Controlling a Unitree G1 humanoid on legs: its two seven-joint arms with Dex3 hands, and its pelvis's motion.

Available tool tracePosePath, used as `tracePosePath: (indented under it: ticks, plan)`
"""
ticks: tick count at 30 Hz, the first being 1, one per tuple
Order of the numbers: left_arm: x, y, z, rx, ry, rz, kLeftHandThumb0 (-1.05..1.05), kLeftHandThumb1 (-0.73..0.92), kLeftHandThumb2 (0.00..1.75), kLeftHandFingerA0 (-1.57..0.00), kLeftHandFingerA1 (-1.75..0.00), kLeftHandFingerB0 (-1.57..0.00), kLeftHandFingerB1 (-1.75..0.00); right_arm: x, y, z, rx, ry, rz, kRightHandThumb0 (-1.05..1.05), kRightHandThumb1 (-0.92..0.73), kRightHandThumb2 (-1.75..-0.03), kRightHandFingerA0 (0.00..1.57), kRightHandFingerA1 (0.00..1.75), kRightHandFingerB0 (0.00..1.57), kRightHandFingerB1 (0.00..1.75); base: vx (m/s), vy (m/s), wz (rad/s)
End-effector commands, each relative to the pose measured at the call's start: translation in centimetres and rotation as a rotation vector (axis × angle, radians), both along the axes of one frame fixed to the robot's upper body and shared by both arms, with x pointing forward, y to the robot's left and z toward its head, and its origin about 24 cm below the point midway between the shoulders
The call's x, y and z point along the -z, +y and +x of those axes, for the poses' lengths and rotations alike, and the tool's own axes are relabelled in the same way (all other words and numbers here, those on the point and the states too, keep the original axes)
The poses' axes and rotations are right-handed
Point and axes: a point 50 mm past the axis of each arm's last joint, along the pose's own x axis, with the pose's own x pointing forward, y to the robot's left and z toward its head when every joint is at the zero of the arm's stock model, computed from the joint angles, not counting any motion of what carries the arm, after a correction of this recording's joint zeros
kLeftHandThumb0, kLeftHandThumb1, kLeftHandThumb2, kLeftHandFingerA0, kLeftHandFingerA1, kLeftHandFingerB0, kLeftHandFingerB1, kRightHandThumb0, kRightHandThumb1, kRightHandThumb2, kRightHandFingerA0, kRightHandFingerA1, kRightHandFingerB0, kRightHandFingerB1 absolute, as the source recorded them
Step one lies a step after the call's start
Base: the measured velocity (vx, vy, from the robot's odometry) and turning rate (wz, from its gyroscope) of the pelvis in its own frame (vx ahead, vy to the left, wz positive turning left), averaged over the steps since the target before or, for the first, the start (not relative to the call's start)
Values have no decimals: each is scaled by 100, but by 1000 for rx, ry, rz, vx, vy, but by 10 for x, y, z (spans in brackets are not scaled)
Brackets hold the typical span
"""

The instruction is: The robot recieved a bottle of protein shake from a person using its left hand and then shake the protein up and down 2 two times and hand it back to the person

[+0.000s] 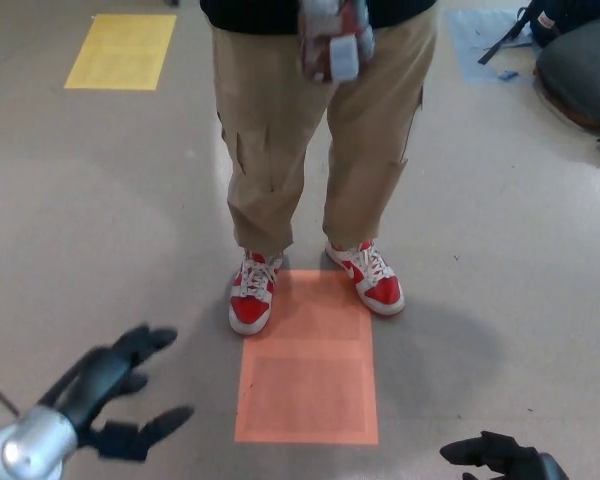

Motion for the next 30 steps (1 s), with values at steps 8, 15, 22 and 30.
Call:
tracePosePath:
  ticks: [8,15,22,30]
  plan:
    - [47,42,-34,-28,-211,312,-76,53,85,-36,-48,-10,-38,-11,2,20,-49,-51,-71,-14,-74,-65,94,74,83,53,0,0,0]
    - [32,48,-3,-75,-290,311,-74,49,82,-41,-49,-8,-29,-34,2,55,-31,-129,-66,-18,-77,-62,92,93,84,52,0,0,0]
    - [36,53,-2,-65,-255,303,-75,49,82,-39,-48,-4,-18,-38,2,62,-30,-141,-99,-18,-76,-62,90,82,84,50,0,0,0]
    - [38,51,5,19,-228,381,-80,58,92,-33,-48,0,-16,-41,5,68,-2,-152,-159,-20,-73,-62,90,51,81,48,0,0,0]
